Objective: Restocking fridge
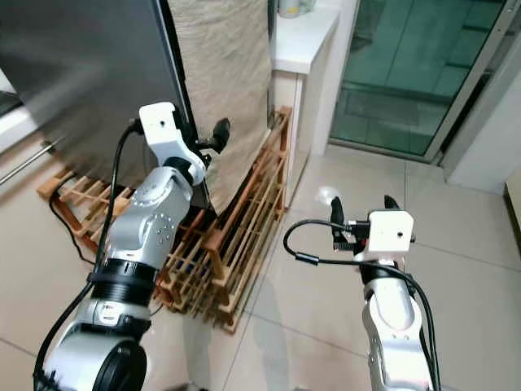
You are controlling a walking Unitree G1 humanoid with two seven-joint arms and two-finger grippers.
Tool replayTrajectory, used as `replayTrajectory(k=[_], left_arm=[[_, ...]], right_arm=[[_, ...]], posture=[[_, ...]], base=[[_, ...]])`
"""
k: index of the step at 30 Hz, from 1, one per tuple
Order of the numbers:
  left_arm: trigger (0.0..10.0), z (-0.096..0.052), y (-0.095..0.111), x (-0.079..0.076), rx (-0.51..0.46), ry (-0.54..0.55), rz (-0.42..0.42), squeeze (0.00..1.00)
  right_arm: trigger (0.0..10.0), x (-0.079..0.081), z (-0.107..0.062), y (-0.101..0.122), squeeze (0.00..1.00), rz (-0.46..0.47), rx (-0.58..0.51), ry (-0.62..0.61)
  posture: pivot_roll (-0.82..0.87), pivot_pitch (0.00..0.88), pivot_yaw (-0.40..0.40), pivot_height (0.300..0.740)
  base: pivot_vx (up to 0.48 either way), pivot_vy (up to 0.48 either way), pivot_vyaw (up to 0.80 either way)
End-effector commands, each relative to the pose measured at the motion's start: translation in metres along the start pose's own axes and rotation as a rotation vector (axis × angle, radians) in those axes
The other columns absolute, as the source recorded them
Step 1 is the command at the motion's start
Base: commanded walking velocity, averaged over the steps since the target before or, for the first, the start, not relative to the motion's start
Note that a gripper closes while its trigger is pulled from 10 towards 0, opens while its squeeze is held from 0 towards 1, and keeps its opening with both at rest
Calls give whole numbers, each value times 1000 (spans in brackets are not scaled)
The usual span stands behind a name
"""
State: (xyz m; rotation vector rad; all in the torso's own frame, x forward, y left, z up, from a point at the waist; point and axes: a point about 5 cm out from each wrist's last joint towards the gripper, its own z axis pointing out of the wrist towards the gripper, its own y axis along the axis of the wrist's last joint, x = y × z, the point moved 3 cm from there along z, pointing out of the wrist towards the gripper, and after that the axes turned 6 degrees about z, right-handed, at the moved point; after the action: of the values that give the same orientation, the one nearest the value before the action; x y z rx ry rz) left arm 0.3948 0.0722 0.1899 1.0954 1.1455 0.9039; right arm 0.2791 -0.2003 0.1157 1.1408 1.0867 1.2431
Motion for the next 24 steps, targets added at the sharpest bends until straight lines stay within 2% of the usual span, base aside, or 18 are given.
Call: replayTrajectory(k=[1, 4, 7, 11, 12, 15, 18, 20, 22, 24], left_arm=[[10000, 5, 12, 2, -36, 25, -10, 0], [10000, 7, 5, 7, 11, 73, -99, 0], [10000, 9, 2, 8, 20, 88, -142, 0], [10000, 11, 4, 7, 7, 85, -137, 0], [10000, 13, 6, 5, -4, 70, -130, 0], [10000, 15, 14, -18, -40, -49, -119, 0], [10000, 15, 15, -33, -44, -119, -128, 0], [10000, 15, 16, -37, -49, -138, -130, 0], [10000, 11, 23, -46, -85, -183, -92, 0], [10000, 10, 25, -48, -98, -195, -78, 0]], right_arm=[[10000, -2, 1, 3, 0, -1, -12, -9], [10000, -3, 0, 2, 0, -1, -9, -9], [10000, -2, 0, 2, 0, -2, -8, -7], [10000, -2, 0, 2, 0, -3, -10, -6], [10000, -2, 0, 2, 0, -3, -10, -6], [10000, -3, 0, 3, 0, -5, -11, -7], [10000, -2, 0, 3, 0, -5, -12, -5], [10000, -2, 0, 3, 0, -5, -13, -5], [10000, -2, 0, 4, 0, -4, -14, -9], [10000, -2, 0, 3, 0, -5, -13, -10]], posture=[[-134, 0, 62, 727], [-134, 0, 61, 727], [-136, 0, 61, 727], [-138, 0, 62, 727], [-139, 0, 62, 727], [-138, 0, 61, 727], [-141, 0, 63, 727], [-142, 0, 64, 727], [-142, 0, 66, 727], [-141, 0, 66, 727]], base=[[0, 0, 0], [0, 0, 0], [0, 0, 0], [0, 0, 0], [0, 0, 0], [0, 0, 0], [0, 0, 0], [0, 0, 0], [0, 0, 0], [0, 0, 0]])
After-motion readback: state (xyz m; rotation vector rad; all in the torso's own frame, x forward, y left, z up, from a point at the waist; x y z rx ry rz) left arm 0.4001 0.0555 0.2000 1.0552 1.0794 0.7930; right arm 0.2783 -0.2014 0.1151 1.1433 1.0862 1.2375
